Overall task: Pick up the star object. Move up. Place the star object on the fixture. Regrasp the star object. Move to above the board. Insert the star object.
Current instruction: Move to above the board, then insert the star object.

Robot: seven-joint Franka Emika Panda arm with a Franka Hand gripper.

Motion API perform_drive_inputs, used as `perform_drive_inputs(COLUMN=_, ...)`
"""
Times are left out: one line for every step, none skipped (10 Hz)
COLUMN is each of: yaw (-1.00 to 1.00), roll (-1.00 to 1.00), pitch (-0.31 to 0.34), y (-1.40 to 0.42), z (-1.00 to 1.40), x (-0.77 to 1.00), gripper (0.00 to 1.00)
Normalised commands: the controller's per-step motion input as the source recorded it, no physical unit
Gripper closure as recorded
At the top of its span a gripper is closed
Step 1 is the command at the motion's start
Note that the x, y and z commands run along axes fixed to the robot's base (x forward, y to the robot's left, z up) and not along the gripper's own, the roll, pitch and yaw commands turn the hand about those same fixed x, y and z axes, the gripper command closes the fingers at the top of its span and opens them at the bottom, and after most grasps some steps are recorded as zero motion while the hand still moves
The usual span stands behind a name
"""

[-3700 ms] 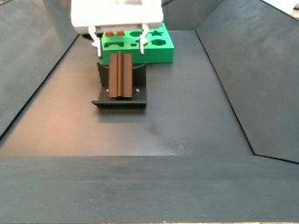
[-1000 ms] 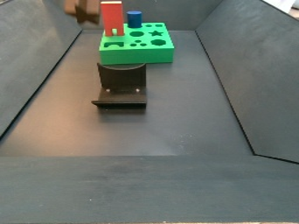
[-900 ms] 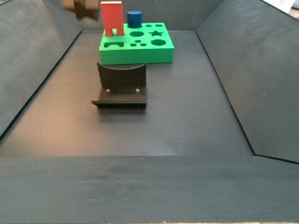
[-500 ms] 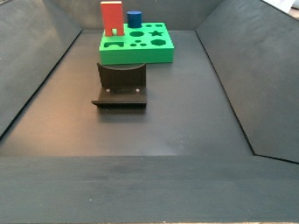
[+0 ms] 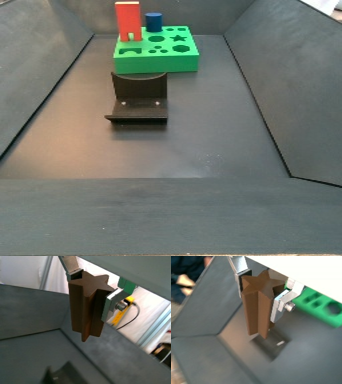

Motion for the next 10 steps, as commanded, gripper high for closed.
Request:
perform_drive_inputs(yaw=-0.12, roll=-1.0, pitch=0.065, y=-1.0, z=-0.03, x=-0.62, gripper=1.0)
perform_drive_inputs(yaw=-0.11, roll=-1.0, pitch=0.067, y=-1.0, z=-0.03, x=-0.64, gripper=1.0)
perform_drive_inputs(yaw=-0.1, roll=-1.0, pitch=0.068, y=-1.0, z=-0.03, x=-0.65, gripper=1.0)
perform_drive_inputs(yaw=-0.1, roll=-1.0, pitch=0.061, y=-1.0, z=-0.03, x=-0.68, gripper=1.0)
perform_drive_inputs(yaw=-0.09, roll=-1.0, pitch=0.051, y=-1.0, z=-0.03, x=-0.71, gripper=1.0)
perform_drive_inputs(yaw=-0.07, roll=-0.95, pitch=0.035, y=-0.71, z=-0.01, x=-0.53, gripper=1.0)
perform_drive_inputs(yaw=-0.05, roll=-0.72, pitch=0.017, y=-0.42, z=-0.01, x=-0.34, gripper=1.0)
perform_drive_inputs(yaw=-0.02, roll=-0.45, pitch=0.011, y=-0.19, z=-0.01, x=-0.17, gripper=1.0)
perform_drive_inputs(yaw=-0.02, roll=-0.3, pitch=0.003, y=-0.11, z=0.0, x=-0.1, gripper=1.0)
perform_drive_inputs(yaw=0.0, roll=0.0, pitch=-0.013, y=0.0, z=-0.01, x=0.0, gripper=1.0)
